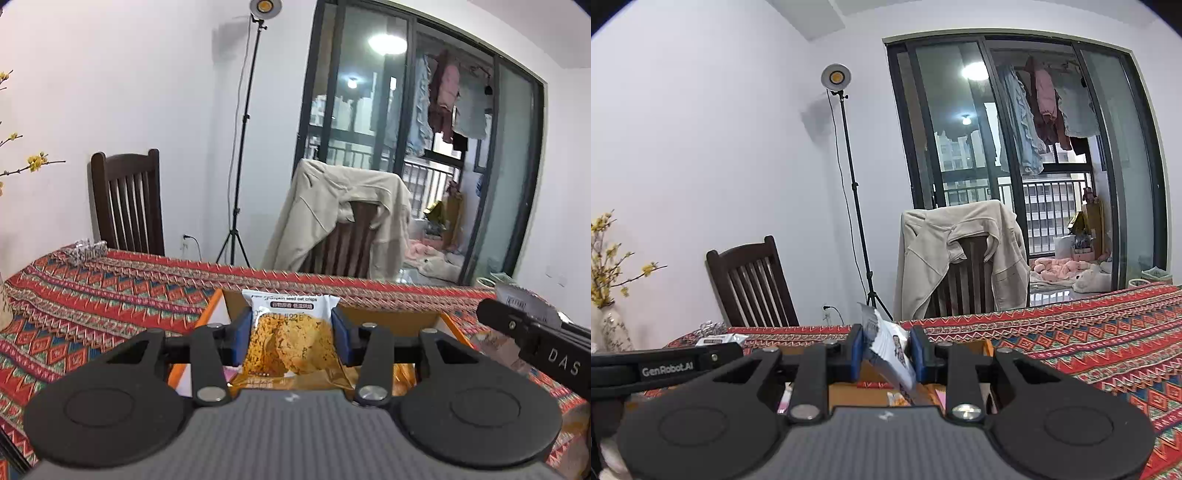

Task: Organize snacks
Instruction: 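Carry the white sachet and cracker packet over the orange box and lower them, then open both grippers and withdraw them from the box toward the loose packets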

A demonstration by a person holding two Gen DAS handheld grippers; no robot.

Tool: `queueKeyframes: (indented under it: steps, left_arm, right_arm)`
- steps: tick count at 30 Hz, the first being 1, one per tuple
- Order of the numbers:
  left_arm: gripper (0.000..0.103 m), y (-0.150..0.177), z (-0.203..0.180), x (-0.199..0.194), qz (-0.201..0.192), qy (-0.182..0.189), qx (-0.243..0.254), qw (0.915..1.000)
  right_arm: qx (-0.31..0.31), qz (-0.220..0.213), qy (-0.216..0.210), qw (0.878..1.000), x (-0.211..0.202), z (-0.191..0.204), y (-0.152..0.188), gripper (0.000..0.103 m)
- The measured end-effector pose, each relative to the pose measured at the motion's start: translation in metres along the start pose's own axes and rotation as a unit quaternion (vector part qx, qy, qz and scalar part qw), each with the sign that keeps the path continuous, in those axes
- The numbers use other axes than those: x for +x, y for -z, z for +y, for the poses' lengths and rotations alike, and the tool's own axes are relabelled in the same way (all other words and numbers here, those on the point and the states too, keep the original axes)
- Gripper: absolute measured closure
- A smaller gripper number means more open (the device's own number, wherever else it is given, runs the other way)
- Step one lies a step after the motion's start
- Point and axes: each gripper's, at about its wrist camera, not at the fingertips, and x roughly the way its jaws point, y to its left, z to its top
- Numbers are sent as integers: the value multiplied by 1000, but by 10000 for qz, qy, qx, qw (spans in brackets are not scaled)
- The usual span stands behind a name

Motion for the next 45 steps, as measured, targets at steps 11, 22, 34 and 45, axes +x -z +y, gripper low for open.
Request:
queueKeyframes:
  steps: [11,22,34,45]
  left_arm:
    - [58,19,21,48,195,-49,-314,9993]
    - [8,32,31,50,156,-14,-446,9989]
    - [0,29,37,45,-31,-304,-702,9971]
    - [0,15,30,17,-166,-145,-737,9970]
  right_arm:
    - [-20,112,-41,9999,49,-2,21,77]
    - [157,408,2,9990,54,-19,34,40]
    - [532,335,77,9980,48,-34,32,0]
    - [764,551,111,9955,27,-33,6,0]
